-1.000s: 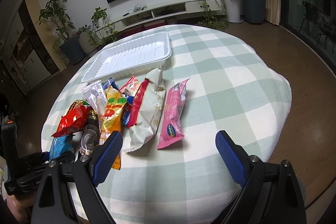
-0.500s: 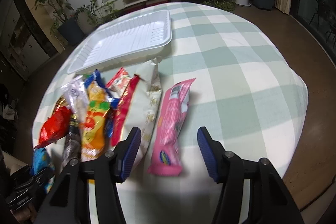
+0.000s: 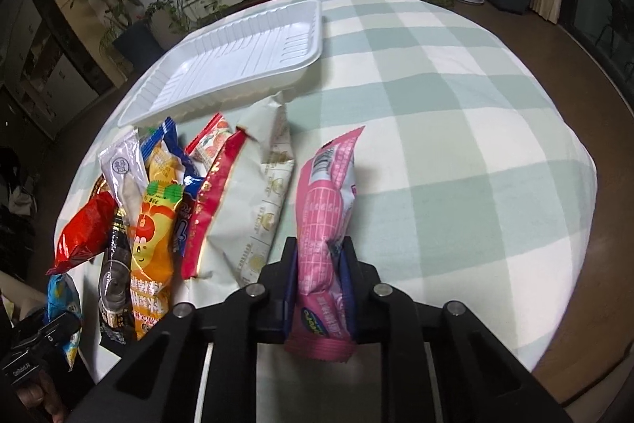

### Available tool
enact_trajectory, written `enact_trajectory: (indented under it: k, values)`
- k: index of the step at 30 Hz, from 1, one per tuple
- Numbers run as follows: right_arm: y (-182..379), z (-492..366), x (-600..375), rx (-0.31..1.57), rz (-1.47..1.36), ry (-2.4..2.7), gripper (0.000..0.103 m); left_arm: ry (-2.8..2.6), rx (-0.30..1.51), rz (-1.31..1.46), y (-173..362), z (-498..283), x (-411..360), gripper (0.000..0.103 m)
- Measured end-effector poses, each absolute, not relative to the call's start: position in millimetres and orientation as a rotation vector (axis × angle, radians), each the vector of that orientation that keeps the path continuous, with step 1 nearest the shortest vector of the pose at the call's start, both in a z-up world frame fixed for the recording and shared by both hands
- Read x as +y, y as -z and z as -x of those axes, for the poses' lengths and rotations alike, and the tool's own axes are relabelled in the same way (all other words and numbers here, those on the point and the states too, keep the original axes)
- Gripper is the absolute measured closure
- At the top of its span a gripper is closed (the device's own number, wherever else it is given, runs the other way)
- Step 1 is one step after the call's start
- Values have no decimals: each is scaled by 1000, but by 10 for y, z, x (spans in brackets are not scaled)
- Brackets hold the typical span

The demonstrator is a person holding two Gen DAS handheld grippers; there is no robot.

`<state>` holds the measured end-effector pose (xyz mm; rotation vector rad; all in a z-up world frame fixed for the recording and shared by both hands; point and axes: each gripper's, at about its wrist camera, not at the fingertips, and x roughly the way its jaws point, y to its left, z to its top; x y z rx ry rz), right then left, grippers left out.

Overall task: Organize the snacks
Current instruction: 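Grasp the blue biscuit bag with the left gripper while the right grasps the pink bar, then carry the blue bag and pink bar into the white tray with both grippers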

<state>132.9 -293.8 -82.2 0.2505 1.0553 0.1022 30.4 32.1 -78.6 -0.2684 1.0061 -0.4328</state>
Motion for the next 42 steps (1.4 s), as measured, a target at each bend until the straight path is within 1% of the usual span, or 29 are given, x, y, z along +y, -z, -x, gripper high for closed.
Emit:
enact_trajectory:
  k: [7, 16, 22, 28, 31, 34, 38, 42]
  values:
    - [683, -1159, -3256, 988, -390, -89, 83, 445, 977, 322, 654, -293, 443, 67]
    - [465, -1250, -3707, 924, -454, -32, 83, 427, 904, 334, 242, -620, 718, 67]
    - [125, -1617, -3750, 858, -424, -66, 83, 405, 845, 209, -244, -1241, 735, 67]
    - [-259, -2240, -3336, 809, -306, -161, 83, 409, 863, 87, -503, -2098, 449, 67]
    - [-276, -2584, -3069, 829, -269, -215, 83, 401, 885, 36, -484, -2493, 258, 67]
    - [-161, -2962, -2807, 884, -230, -259, 83, 400, 931, 29, -321, -2893, 94, 67]
    - [114, -3321, -2561, 956, -170, -273, 83, 380, 1013, 10, 66, -3312, -59, 67]
    - [369, -3506, -2447, 1006, -132, -269, 83, 371, 1060, -1, 409, -3498, -165, 67]
